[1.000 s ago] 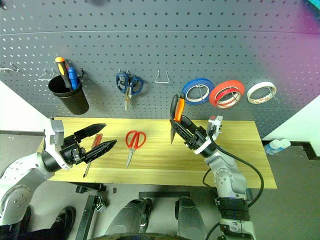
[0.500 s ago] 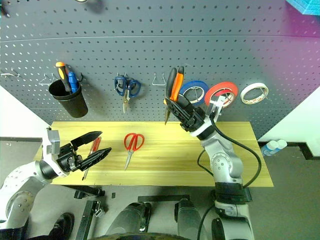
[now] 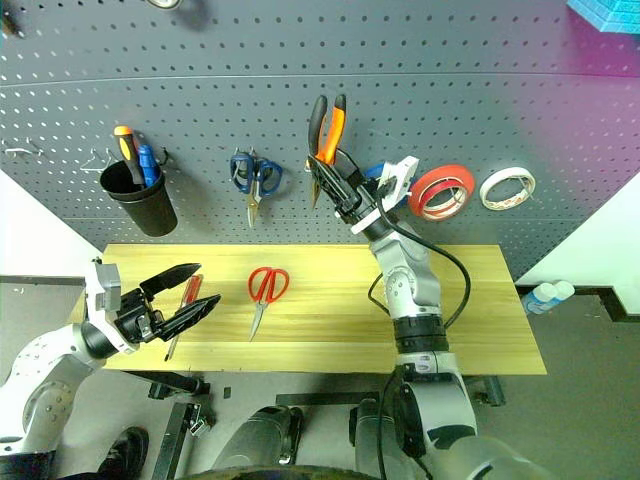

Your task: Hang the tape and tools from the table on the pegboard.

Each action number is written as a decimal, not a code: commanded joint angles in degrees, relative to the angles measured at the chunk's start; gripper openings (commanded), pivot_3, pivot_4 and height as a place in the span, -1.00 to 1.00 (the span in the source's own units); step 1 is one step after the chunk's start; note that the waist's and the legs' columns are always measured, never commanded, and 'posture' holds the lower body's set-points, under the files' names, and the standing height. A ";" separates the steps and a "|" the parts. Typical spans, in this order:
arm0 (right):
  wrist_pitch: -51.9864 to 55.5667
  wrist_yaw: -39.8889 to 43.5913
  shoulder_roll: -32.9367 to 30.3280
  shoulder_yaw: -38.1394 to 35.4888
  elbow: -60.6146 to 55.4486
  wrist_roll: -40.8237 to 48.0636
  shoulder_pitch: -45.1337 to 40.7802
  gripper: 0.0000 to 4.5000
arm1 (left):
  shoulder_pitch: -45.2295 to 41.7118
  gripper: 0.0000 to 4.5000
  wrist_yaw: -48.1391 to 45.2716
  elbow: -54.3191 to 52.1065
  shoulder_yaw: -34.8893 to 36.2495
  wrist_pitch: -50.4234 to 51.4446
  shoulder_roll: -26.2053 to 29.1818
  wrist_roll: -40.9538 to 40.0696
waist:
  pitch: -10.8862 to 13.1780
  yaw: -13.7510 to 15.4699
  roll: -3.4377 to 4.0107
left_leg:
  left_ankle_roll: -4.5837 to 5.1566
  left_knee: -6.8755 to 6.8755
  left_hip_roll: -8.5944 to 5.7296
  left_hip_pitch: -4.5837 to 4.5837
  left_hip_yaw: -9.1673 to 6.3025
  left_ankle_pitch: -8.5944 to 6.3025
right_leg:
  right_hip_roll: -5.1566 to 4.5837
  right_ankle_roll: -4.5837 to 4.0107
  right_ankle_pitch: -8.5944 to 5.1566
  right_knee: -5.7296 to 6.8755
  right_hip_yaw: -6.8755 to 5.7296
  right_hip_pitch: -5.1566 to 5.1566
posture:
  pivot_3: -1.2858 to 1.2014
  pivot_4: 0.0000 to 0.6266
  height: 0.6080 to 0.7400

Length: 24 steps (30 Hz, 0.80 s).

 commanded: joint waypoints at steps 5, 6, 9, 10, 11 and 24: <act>-5.96 -1.63 1.90 -2.33 5.57 -0.26 -7.55 -0.09 | 1.33 1.00 3.23 -6.39 1.22 2.45 0.65 -2.05 | 0.00 0.09 0.00 | 0.00 0.02 0.00 0.01 0.02 0.00 | 0.02 0.00 0.00 0.10 0.02 -0.04 | 0.13 -0.68 1.00; -6.21 -1.76 2.01 -2.50 6.11 -0.24 -8.06 -0.09 | 1.33 1.00 3.85 -7.30 1.34 3.15 0.79 -2.41 | 0.00 0.13 0.00 | 0.00 0.02 0.00 0.01 0.02 0.01 | 0.02 0.00 0.00 0.12 0.02 -0.05 | 0.13 -0.67 1.00; -7.74 -2.13 2.62 -2.95 8.34 -0.44 -10.18 -0.09 | 0.77 1.00 6.14 -10.05 1.84 5.85 1.42 -3.87 | 0.00 0.14 0.01 | -0.01 0.04 0.00 0.02 0.02 0.01 | 0.02 -0.01 0.00 0.16 0.02 -0.04 | 0.14 -0.66 1.00; -8.67 -2.63 2.94 -3.15 9.45 -0.73 -11.07 -0.09 | 0.53 1.00 7.03 -10.98 1.86 6.86 1.61 -4.42 | 0.00 0.14 0.01 | 0.00 0.04 0.00 0.02 0.02 0.01 | 0.02 -0.01 0.00 0.17 0.03 -0.05 | 0.14 -0.65 1.00; -9.40 -3.14 3.27 -3.45 10.62 -0.81 -11.94 -0.09 | 0.26 1.00 7.99 -11.93 1.68 7.76 1.78 -4.83 | 0.00 0.12 0.01 | 0.00 0.04 0.00 0.03 0.02 0.01 | 0.02 -0.01 0.00 0.19 0.03 -0.05 | 0.14 -0.65 1.00; -22.61 -10.46 5.94 -4.15 20.63 -6.86 -15.64 -0.09 | -5.30 1.00 20.43 -21.75 1.02 19.42 3.61 -11.89 | 0.01 0.13 0.01 | -0.03 0.06 0.00 0.05 0.05 0.03 | 0.05 -0.02 -0.01 0.35 0.05 -0.13 | 0.16 -0.61 1.00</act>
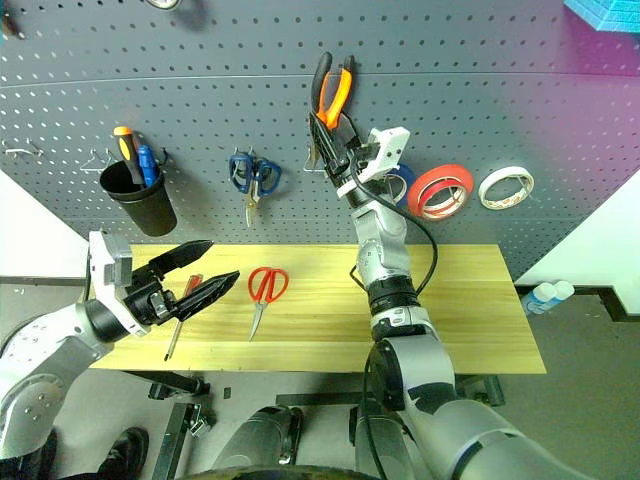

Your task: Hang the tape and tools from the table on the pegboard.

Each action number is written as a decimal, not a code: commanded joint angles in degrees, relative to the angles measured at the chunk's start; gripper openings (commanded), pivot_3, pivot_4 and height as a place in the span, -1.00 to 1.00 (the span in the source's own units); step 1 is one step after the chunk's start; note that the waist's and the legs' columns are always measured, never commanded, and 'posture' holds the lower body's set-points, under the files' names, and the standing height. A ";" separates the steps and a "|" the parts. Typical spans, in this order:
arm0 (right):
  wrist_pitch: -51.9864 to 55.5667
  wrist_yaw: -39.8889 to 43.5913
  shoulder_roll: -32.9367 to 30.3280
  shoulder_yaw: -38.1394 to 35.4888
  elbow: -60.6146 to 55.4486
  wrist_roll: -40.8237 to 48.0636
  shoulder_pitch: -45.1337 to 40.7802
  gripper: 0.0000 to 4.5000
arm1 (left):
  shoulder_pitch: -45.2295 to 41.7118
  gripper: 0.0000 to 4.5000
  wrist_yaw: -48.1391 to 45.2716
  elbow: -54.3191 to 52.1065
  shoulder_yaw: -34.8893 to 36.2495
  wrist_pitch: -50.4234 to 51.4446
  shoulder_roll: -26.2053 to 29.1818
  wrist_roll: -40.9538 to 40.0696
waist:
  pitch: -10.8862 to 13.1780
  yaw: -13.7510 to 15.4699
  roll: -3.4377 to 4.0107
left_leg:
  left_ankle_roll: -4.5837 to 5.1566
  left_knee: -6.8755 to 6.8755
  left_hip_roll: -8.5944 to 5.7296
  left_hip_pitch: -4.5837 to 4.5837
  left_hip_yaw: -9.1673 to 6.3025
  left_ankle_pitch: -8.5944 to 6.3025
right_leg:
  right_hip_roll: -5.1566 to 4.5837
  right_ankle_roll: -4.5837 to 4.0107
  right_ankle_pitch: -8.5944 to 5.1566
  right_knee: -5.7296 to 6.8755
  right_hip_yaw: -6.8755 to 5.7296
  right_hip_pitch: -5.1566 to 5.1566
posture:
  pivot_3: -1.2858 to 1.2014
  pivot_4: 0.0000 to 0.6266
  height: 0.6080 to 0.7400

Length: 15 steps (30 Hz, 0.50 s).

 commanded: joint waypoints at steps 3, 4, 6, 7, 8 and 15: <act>-4.51 -1.47 0.98 -0.84 1.31 -0.37 -3.38 -0.09 | -1.57 1.00 3.11 -3.57 0.76 2.72 1.25 -3.49 | 0.00 -0.04 0.00 | -0.01 0.01 0.00 0.02 0.01 0.01 | 0.00 0.00 0.00 0.04 0.01 0.00 | 0.16 -0.61 1.00; -5.06 -1.82 0.94 -0.87 1.68 -0.64 -3.49 -0.09 | -1.58 1.00 3.38 -3.72 0.79 2.93 1.36 -3.73 | 0.00 -0.02 0.00 | -0.01 0.01 0.00 0.02 0.01 0.01 | 0.01 0.00 0.00 0.05 0.01 0.00 | 0.16 -0.61 1.00; -5.33 -2.18 0.77 -0.97 2.56 -0.80 -3.79 -0.09 | -2.16 1.00 3.92 -3.67 1.08 3.47 1.60 -4.39 | 0.00 0.02 0.00 | -0.04 0.01 0.00 0.03 0.00 0.02 | 0.02 -0.01 0.00 0.06 0.01 0.00 | 0.16 -0.61 1.00; -4.99 -2.22 0.87 -1.30 2.67 -0.23 -3.95 -0.09 | -2.11 1.00 4.01 -3.73 1.25 3.53 1.70 -4.55 | 0.00 0.01 0.00 | -0.05 0.01 0.00 0.03 0.00 0.03 | 0.02 -0.01 0.00 0.08 0.01 0.00 | 0.16 -0.61 1.00; -4.87 -2.25 0.88 -1.49 2.78 0.06 -4.20 -0.09 | -2.02 1.00 4.05 -3.74 1.36 3.50 1.79 -4.66 | 0.00 0.00 0.00 | -0.06 0.02 0.00 0.04 0.00 0.04 | 0.02 -0.01 0.00 0.09 0.01 0.00 | 0.16 -0.61 1.00; -4.77 -2.52 0.69 -2.03 2.69 0.71 -5.74 -0.09 | 0.08 1.00 3.06 -3.42 1.72 2.35 1.57 -3.97 | 0.00 -0.01 0.00 | -0.10 0.03 0.00 0.06 0.00 0.12 | 0.02 -0.06 0.03 0.16 0.02 0.01 | 0.16 -0.62 1.00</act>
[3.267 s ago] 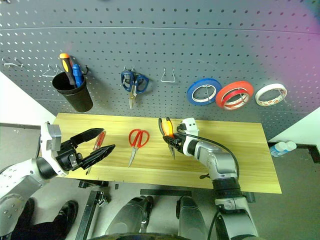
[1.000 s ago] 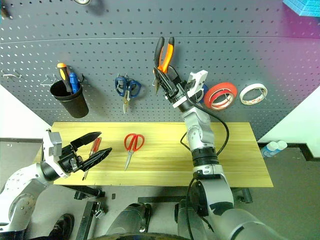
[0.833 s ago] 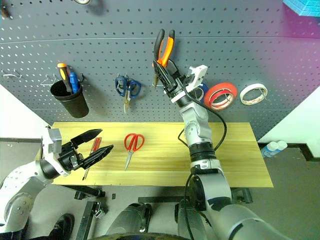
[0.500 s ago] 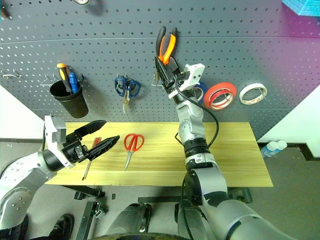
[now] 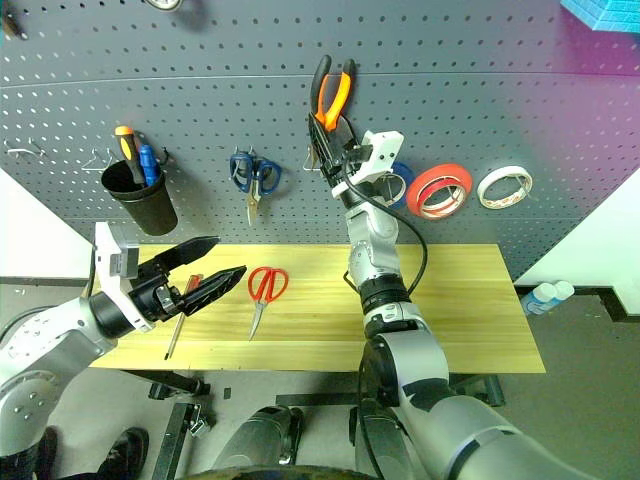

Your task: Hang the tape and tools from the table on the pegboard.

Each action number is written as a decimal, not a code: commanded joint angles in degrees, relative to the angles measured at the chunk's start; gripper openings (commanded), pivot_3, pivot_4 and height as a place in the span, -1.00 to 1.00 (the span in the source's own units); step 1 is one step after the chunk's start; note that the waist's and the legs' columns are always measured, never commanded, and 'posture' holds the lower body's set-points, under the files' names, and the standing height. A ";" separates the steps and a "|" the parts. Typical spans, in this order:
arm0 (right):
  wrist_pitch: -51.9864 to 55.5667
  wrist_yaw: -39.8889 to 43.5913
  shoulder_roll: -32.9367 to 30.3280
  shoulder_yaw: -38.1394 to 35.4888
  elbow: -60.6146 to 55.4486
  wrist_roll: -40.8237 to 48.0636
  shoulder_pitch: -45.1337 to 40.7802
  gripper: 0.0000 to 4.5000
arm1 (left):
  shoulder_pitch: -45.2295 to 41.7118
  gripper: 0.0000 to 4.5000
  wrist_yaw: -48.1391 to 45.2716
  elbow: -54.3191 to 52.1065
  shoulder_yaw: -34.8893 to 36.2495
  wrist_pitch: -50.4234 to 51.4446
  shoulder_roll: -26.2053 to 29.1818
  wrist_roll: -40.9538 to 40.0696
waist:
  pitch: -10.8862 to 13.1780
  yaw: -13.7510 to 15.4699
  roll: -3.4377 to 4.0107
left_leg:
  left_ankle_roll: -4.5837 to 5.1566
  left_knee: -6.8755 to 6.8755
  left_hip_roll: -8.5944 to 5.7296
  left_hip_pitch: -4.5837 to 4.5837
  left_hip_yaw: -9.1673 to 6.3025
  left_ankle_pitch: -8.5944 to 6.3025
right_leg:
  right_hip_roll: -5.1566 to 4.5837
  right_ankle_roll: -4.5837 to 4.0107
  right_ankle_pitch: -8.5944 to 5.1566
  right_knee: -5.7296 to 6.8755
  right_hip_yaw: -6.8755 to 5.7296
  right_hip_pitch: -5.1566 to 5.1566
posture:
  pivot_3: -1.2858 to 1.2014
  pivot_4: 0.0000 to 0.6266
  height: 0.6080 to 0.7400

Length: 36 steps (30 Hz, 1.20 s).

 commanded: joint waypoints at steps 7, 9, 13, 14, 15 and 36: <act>-0.71 -0.32 -0.28 -1.12 -2.26 0.69 -3.06 -0.09 | 4.18 1.00 -3.48 -0.56 1.97 -4.15 -0.09 1.13 | 0.01 -0.01 0.01 | 0.01 -0.02 0.00 0.00 0.00 0.00 | 0.00 -0.01 0.00 -0.02 0.00 0.00 | 0.16 -0.59 1.00; -2.17 -1.12 -0.52 -0.25 -1.93 -1.33 -2.83 -0.09 | 5.03 1.00 -4.56 0.12 2.10 -5.09 -0.16 1.71 | 0.01 -0.03 0.02 | 0.01 -0.03 0.00 0.00 0.00 0.00 | 0.00 -0.02 0.00 -0.02 0.00 0.00 | 0.16 -0.59 1.00; -6.29 -1.98 -0.50 1.51 -0.19 -5.44 -0.64 -0.09 | 6.46 1.00 -6.46 1.39 2.21 -6.97 -0.54 2.84 | 0.02 0.00 0.02 | 0.01 -0.05 0.00 0.00 -0.01 0.00 | 0.00 -0.02 -0.01 -0.03 0.00 0.00 | 0.17 -0.56 1.00; -7.01 -2.12 -0.38 1.70 0.54 -6.03 -0.11 -0.09 | 6.99 1.00 -7.07 1.75 2.30 -7.52 -0.66 3.15 | 0.02 0.00 0.02 | 0.01 -0.05 0.00 0.00 0.00 0.00 | 0.00 -0.03 -0.01 -0.04 0.00 0.00 | 0.17 -0.56 1.00; -8.30 -2.26 -0.53 2.27 1.29 -7.25 0.45 -0.09 | 7.55 1.00 -7.71 2.18 2.36 -8.13 -0.80 3.52 | 0.02 -0.01 0.02 | 0.01 -0.07 0.00 0.00 -0.01 0.00 | 0.00 -0.03 -0.01 -0.05 0.00 0.00 | 0.17 -0.56 1.00; -17.42 -12.05 -1.84 6.53 13.49 -19.24 0.40 -0.09 | 9.71 1.00 -6.49 -0.08 3.10 -8.00 -0.40 2.46 | 0.10 0.06 0.03 | 0.02 -0.13 0.00 0.00 -0.03 0.00 | -0.01 -0.11 -0.07 -0.08 0.03 0.00 | 0.19 -0.49 1.00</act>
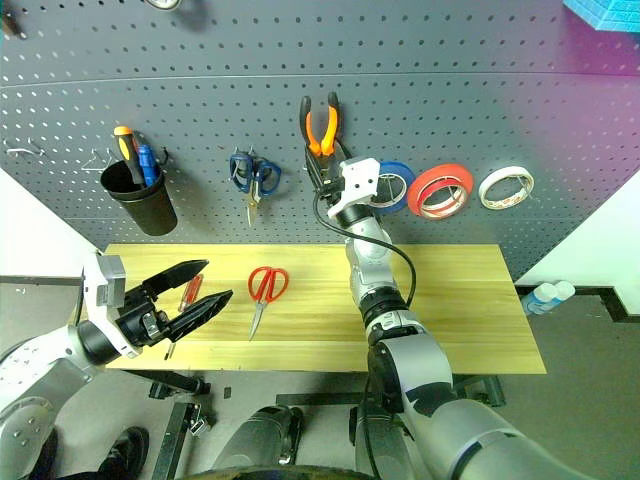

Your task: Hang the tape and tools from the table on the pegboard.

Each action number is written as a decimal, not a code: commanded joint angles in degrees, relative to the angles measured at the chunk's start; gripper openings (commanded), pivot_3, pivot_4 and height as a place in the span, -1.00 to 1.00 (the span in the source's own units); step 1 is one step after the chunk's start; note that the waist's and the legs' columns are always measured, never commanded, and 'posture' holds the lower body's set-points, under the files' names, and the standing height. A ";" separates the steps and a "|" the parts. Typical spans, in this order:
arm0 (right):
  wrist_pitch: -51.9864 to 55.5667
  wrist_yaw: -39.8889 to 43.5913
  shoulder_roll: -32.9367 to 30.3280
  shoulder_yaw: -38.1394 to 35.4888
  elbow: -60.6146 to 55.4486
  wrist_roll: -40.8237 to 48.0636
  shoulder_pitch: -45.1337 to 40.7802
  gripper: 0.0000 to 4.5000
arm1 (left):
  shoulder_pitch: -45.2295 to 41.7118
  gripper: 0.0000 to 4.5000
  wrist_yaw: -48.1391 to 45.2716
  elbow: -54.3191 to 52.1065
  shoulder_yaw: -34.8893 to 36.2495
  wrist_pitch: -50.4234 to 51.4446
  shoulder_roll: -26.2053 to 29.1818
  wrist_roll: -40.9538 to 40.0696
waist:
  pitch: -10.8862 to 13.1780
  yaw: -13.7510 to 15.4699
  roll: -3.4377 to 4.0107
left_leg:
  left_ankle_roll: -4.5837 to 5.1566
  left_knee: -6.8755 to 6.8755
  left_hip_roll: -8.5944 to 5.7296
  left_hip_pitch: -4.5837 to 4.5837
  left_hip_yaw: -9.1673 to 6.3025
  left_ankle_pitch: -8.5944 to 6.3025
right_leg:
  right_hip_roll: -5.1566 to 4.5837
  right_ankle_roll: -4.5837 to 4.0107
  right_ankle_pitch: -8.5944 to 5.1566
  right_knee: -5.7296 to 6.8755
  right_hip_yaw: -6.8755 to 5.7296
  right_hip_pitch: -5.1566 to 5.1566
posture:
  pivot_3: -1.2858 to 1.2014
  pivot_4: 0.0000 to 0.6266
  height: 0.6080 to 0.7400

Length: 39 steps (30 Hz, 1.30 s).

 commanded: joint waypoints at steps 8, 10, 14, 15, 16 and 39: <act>1.52 0.89 -0.88 1.36 2.07 -1.09 -1.71 0.63 | 1.18 1.00 0.61 -2.29 1.62 -0.34 -0.06 -1.09 | 0.02 -0.02 0.01 | 0.00 -0.02 0.01 0.02 -0.02 0.00 | 0.01 -0.02 -0.02 -0.01 0.00 0.02 | 0.20 -0.49 1.00; 1.65 1.48 -0.90 1.06 2.02 -0.49 -1.80 0.89 | 1.53 1.00 -0.36 -1.16 1.67 -1.09 -0.21 -0.56 | 0.02 0.00 0.01 | 0.00 -0.03 0.01 0.01 -0.02 0.00 | 0.01 -0.03 -0.02 -0.01 0.00 0.02 | 0.20 -0.49 1.00; 1.70 1.92 -1.09 0.77 1.61 0.08 -1.61 0.99 | 1.67 1.00 -1.43 0.12 1.31 -2.17 -0.58 0.27 | 0.02 0.04 0.01 | 0.00 -0.02 0.01 0.01 -0.02 0.00 | 0.00 -0.03 -0.02 -0.02 0.00 0.03 | 0.19 -0.51 1.00; 1.53 2.01 -1.04 0.59 1.27 0.37 -1.47 0.99 | 1.66 1.00 -1.70 0.44 1.26 -2.42 -0.66 0.45 | 0.02 0.01 0.01 | 0.00 -0.02 0.01 0.01 -0.02 0.00 | 0.00 -0.03 -0.02 -0.02 0.00 0.03 | 0.19 -0.51 1.00; 1.39 2.22 -0.98 0.51 0.91 0.57 -1.27 0.99 | 1.72 1.00 -2.03 0.71 1.24 -2.65 -0.75 0.68 | 0.02 -0.02 0.01 | 0.00 -0.03 0.01 0.02 -0.02 0.00 | 0.00 -0.03 -0.02 -0.02 0.00 0.03 | 0.19 -0.51 1.00; 29.96 18.57 -1.57 0.43 -43.06 29.43 15.53 0.99 | -1.32 1.00 -3.40 3.33 0.03 -3.19 -0.66 2.05 | 0.02 0.01 0.01 | 0.01 -0.07 0.03 0.00 -0.07 -0.01 | -0.01 -0.02 -0.03 -0.07 -0.01 0.03 | 0.14 -0.55 1.00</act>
